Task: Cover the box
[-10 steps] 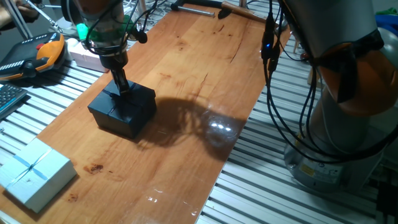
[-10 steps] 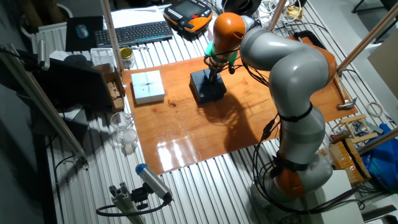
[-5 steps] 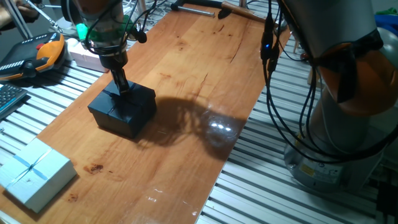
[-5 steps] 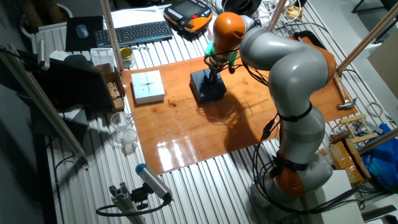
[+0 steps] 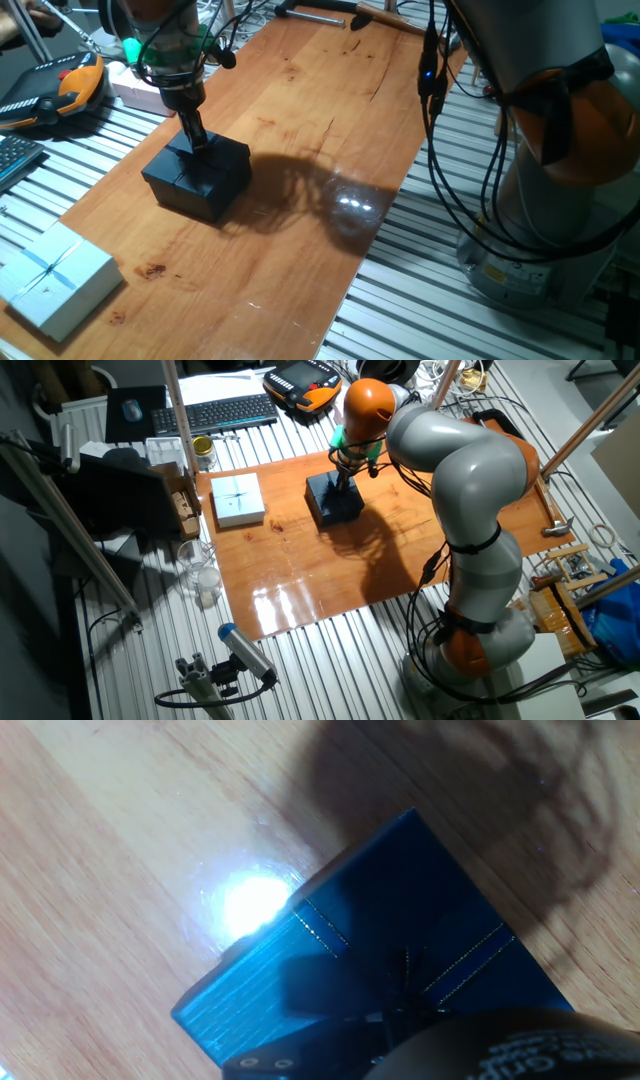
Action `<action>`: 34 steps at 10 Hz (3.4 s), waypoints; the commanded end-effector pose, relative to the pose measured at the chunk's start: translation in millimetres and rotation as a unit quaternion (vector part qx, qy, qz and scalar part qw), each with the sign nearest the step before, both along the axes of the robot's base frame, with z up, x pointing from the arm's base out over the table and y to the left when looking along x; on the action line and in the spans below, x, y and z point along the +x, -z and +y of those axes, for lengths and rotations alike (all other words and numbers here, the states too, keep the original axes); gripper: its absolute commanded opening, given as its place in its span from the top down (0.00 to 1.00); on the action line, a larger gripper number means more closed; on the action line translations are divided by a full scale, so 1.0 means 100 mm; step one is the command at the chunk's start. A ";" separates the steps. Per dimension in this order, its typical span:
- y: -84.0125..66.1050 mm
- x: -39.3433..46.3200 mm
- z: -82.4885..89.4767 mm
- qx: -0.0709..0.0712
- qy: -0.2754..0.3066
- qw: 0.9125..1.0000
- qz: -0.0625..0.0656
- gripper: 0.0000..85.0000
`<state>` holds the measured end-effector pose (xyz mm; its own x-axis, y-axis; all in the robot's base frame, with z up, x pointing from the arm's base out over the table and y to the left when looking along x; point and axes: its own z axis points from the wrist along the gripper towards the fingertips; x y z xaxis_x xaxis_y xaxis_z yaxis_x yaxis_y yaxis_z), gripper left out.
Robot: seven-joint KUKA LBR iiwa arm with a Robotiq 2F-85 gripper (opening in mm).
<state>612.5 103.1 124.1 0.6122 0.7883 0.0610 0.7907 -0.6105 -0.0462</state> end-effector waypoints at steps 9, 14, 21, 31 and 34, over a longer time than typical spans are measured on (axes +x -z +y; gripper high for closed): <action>0.02 0.001 0.01 0.007 -0.029 1.000 0.003 0.60; 0.00 -0.010 0.00 0.006 -0.033 0.999 0.004 0.60; -0.34 -0.162 -0.06 -0.005 -0.066 0.998 -0.016 1.00; -0.74 -0.318 -0.16 -0.028 -0.240 0.970 -0.017 1.00; -0.83 -0.381 -0.19 -0.029 -0.269 0.963 -0.023 1.00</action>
<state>574.1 83.4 207.8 0.1254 0.9917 0.0284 0.9919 -0.1259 0.0174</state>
